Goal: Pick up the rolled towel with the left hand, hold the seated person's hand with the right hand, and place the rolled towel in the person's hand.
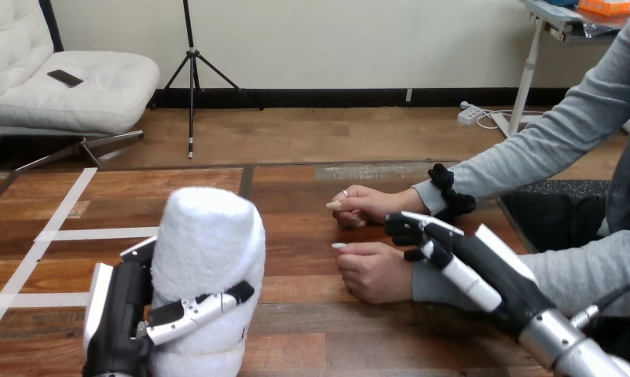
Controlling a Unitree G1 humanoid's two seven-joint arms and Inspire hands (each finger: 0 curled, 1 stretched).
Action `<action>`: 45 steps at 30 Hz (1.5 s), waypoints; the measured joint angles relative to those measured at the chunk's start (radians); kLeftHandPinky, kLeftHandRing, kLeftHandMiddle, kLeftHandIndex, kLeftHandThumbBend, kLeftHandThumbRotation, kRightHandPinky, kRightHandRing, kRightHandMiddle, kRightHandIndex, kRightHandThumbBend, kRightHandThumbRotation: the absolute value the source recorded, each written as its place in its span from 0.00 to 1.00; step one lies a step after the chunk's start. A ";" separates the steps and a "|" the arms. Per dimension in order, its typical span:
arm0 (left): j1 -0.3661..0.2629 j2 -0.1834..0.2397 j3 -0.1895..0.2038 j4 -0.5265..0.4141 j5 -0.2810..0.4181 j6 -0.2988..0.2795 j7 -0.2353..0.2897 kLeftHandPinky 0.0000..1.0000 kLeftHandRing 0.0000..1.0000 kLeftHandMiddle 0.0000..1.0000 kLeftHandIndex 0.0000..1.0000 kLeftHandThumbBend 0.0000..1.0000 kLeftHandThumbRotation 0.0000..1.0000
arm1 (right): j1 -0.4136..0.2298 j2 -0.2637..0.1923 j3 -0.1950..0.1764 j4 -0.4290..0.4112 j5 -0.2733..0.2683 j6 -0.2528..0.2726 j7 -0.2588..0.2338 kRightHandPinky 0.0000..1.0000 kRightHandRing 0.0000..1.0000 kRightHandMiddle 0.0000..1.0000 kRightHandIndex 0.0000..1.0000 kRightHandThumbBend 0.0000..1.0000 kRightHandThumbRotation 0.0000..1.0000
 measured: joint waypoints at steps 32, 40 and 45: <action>-0.104 -0.080 0.065 -0.077 -0.055 -0.241 0.004 0.25 0.30 0.36 0.41 0.59 0.00 | -0.246 -0.048 0.001 0.232 -0.031 -0.144 -0.062 0.84 0.88 0.87 0.87 0.88 1.00; -0.118 -0.091 0.065 -0.071 -0.059 -0.272 0.000 0.25 0.30 0.36 0.41 0.60 0.00 | -0.273 -0.051 0.001 0.246 -0.032 -0.146 -0.069 0.84 0.88 0.87 0.86 0.90 1.00; -0.125 -0.097 0.067 -0.058 -0.069 -0.296 -0.001 0.24 0.30 0.37 0.42 0.61 0.00 | -0.282 -0.053 0.003 0.259 -0.045 -0.147 -0.089 0.84 0.88 0.87 0.86 0.96 1.00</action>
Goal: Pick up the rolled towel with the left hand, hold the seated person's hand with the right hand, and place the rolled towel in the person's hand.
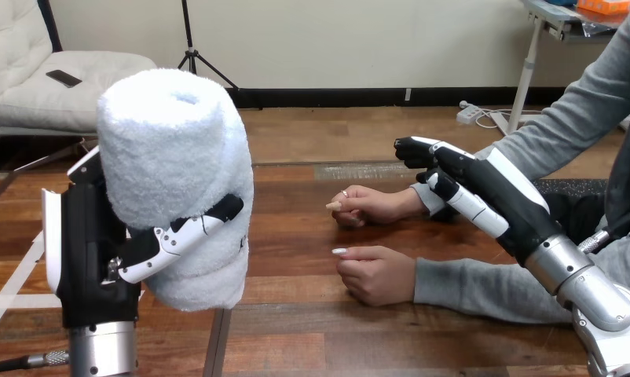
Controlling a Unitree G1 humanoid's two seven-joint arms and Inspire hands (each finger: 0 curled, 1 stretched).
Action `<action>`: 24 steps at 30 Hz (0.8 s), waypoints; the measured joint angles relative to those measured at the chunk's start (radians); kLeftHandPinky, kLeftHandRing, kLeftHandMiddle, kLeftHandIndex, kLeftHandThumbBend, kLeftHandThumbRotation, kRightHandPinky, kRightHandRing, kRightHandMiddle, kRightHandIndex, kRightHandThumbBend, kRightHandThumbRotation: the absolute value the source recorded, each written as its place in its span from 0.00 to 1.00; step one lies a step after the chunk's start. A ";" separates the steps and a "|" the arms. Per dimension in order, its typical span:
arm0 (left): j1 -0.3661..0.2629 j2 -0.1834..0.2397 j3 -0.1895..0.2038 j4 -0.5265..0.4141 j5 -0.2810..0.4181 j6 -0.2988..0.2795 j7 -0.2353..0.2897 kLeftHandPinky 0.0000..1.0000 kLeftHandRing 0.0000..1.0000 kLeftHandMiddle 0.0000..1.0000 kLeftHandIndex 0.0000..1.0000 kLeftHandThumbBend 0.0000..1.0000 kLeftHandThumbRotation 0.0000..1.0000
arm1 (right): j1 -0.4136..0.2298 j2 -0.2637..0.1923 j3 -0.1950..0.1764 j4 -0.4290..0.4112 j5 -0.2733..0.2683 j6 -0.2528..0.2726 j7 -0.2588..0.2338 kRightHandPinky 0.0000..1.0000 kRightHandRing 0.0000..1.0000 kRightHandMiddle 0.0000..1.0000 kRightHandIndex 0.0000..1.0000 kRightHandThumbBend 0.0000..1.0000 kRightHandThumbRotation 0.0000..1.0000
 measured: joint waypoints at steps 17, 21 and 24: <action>-0.001 -0.013 0.035 0.030 -0.020 -0.044 -0.021 0.25 0.31 0.38 0.42 0.61 0.00 | -0.020 -0.031 0.062 0.072 -0.147 0.000 -0.081 0.80 0.87 0.88 0.87 0.96 1.00; -0.001 -0.013 0.038 0.035 -0.027 -0.051 -0.030 0.26 0.31 0.39 0.42 0.61 0.00 | -0.022 -0.035 0.078 0.089 -0.173 0.001 -0.096 0.79 0.86 0.88 0.87 0.98 1.00; -0.001 -0.013 0.041 0.038 -0.029 -0.056 -0.035 0.26 0.31 0.39 0.42 0.61 0.00 | -0.028 -0.037 0.092 0.104 -0.195 0.006 -0.115 0.79 0.86 0.88 0.87 0.99 0.99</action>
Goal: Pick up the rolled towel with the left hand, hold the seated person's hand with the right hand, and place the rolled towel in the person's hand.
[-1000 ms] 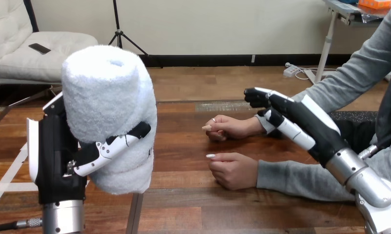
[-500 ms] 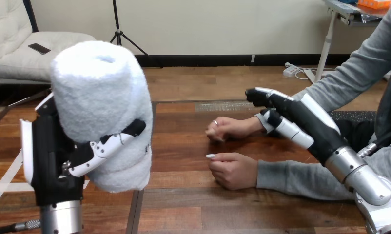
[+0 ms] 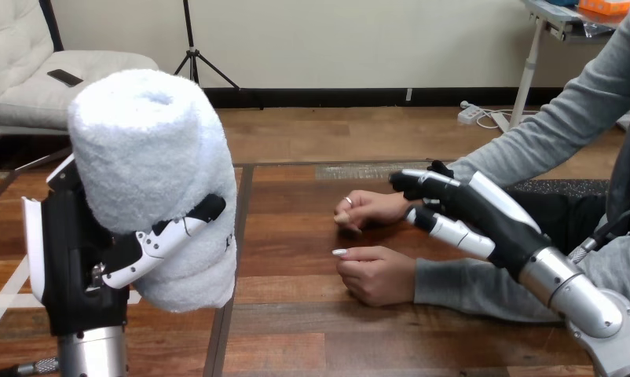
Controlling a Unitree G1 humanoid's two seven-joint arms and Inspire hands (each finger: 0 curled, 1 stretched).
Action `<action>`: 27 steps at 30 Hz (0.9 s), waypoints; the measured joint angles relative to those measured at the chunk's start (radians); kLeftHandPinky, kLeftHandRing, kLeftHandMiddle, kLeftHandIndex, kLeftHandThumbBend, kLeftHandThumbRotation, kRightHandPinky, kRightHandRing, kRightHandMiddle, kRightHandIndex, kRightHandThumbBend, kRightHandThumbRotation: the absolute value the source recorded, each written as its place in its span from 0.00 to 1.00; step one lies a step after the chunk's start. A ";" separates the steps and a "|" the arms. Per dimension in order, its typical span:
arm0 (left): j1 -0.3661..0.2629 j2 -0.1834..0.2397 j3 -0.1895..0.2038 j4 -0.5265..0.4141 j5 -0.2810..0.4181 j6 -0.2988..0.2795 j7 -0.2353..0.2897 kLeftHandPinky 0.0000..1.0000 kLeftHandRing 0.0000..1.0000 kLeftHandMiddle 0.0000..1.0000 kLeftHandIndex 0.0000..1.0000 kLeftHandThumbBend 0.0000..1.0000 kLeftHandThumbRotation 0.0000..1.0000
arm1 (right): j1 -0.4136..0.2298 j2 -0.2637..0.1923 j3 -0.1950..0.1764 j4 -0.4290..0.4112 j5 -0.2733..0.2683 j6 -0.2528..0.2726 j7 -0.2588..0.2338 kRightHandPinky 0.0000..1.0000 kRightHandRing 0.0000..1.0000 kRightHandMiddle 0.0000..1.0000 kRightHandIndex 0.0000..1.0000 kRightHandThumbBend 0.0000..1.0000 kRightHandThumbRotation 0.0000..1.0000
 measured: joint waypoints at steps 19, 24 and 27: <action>-0.003 -0.001 0.015 0.012 -0.014 -0.018 -0.032 0.26 0.32 0.39 0.43 0.62 0.00 | -0.042 -0.008 0.071 0.084 -0.085 0.026 -0.060 0.77 0.86 0.89 0.87 1.00 0.87; -0.004 -0.001 0.018 0.017 -0.020 -0.024 -0.040 0.26 0.32 0.39 0.43 0.62 0.00 | -0.050 -0.009 0.082 0.093 -0.090 0.043 -0.060 0.78 0.87 0.90 0.88 1.00 0.80; -0.005 -0.001 0.021 0.018 -0.022 -0.026 -0.045 0.26 0.32 0.39 0.43 0.62 0.00 | -0.053 -0.008 0.087 0.099 -0.090 0.052 -0.059 0.78 0.88 0.90 0.88 1.00 0.77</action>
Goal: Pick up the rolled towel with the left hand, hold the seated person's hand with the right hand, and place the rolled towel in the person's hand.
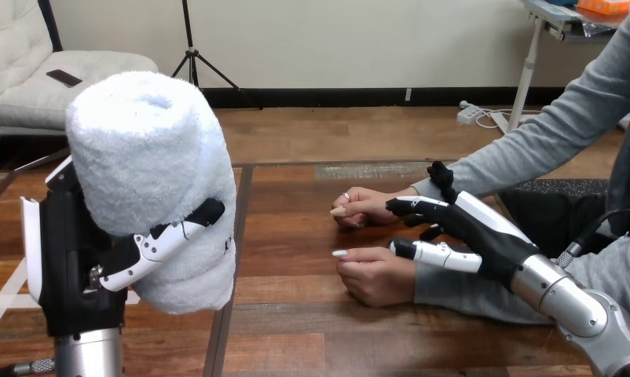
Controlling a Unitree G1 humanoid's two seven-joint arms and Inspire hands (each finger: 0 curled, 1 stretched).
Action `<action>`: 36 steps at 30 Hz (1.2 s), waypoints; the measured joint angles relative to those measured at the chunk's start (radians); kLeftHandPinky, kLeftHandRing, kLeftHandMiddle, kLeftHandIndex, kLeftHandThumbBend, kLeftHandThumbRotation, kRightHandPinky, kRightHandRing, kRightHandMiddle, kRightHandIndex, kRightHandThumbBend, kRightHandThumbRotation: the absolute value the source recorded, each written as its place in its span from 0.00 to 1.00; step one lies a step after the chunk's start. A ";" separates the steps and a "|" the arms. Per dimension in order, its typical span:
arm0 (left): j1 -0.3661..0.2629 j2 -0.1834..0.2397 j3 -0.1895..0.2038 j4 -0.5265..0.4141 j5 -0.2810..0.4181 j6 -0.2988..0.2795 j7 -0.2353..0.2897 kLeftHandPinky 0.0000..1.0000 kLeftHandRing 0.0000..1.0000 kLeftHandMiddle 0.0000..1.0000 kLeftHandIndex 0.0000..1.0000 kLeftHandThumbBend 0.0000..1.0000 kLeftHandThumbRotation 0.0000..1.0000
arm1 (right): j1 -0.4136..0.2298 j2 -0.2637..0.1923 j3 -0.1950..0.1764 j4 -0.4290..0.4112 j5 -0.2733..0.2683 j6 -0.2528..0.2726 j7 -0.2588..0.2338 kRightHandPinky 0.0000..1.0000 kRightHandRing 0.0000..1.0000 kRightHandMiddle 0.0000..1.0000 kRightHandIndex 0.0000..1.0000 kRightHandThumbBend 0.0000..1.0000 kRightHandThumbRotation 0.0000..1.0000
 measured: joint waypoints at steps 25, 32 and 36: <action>0.000 -0.004 0.010 0.004 0.000 -0.010 -0.019 0.26 0.32 0.39 0.43 0.63 0.00 | -0.028 -0.002 0.028 0.029 -0.012 0.062 0.043 0.80 0.89 0.91 0.89 1.00 0.56; 0.000 -0.004 0.010 0.006 0.000 -0.015 -0.027 0.27 0.32 0.39 0.43 0.63 0.00 | -0.032 -0.005 0.044 0.030 -0.018 0.072 0.054 0.79 0.89 0.91 0.89 1.00 0.52; 0.000 -0.004 0.011 0.006 0.000 -0.015 -0.027 0.27 0.32 0.39 0.43 0.64 0.00 | -0.034 -0.007 0.052 0.030 -0.026 0.080 0.055 0.79 0.88 0.91 0.89 1.00 0.52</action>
